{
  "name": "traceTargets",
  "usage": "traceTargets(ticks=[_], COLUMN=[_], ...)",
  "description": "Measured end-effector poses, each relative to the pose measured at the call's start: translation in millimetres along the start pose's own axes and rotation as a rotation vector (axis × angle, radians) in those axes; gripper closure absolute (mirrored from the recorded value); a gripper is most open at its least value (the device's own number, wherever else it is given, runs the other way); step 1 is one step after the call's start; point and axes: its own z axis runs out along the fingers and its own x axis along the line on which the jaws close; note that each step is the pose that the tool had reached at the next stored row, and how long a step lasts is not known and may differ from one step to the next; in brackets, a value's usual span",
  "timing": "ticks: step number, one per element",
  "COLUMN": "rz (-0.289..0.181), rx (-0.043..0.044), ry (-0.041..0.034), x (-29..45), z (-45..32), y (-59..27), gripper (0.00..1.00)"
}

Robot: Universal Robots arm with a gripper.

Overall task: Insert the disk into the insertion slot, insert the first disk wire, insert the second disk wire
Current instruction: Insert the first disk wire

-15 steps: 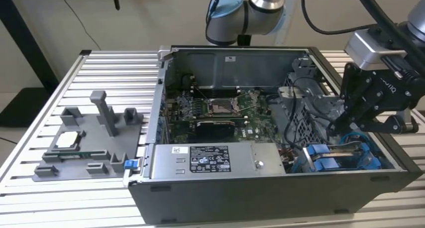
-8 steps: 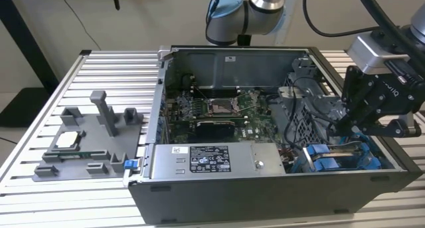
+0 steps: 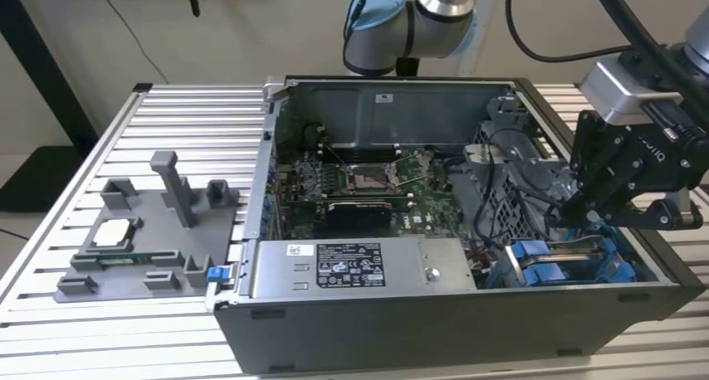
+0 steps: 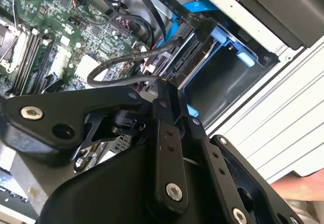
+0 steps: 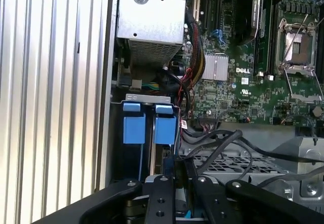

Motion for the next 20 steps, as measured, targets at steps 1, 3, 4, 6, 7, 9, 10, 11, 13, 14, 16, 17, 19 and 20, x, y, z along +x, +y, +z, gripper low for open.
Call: traceTargets(ticks=[1, 3, 4, 6, 7, 9, 10, 11, 13, 14, 16, 17, 19, 20], rz=[0.000, 0.000, 0.000, 0.000, 0.000, 0.000, 0.000, 0.000, 0.000, 0.000, 0.000, 0.000, 0.000, 0.000], rx=[0.0000, 0.0000, 0.0000, 0.0000, 0.0000, 0.0000, 0.0000, 0.0000, 0.0000, 0.0000, 0.0000, 0.0000, 0.0000, 0.0000], ry=[0.0000, -0.0002, -0.0001, -0.0001, -0.0001, -0.0001, -0.0001, -0.0001, -0.0001, 0.0000, 0.0001, 0.0001, 0.0001, 0.0001], x=[0.0, 0.3, 0.4, 0.8, 0.9, 1.3, 1.6, 1.8, 2.2, 2.3, 2.7, 2.8, 2.9, 2.9], z=[0.1, 0.8, 1.2, 2.2, 2.9, 4.3, 5.0, 5.7, 7.1, 7.8, 9.1, 9.8, 10.5, 10.6], y=[0.0, 0.0, -0.1, -0.1, -0.2, -0.2, -0.3, -0.3, -0.4, -0.4, -0.5, -0.6, -0.6, -0.6], gripper=[1.00, 1.00, 1.00, 1.00, 1.00, 1.00, 1.00, 1.00, 1.00, 1.00, 1.00, 1.00, 1.00, 1.00])
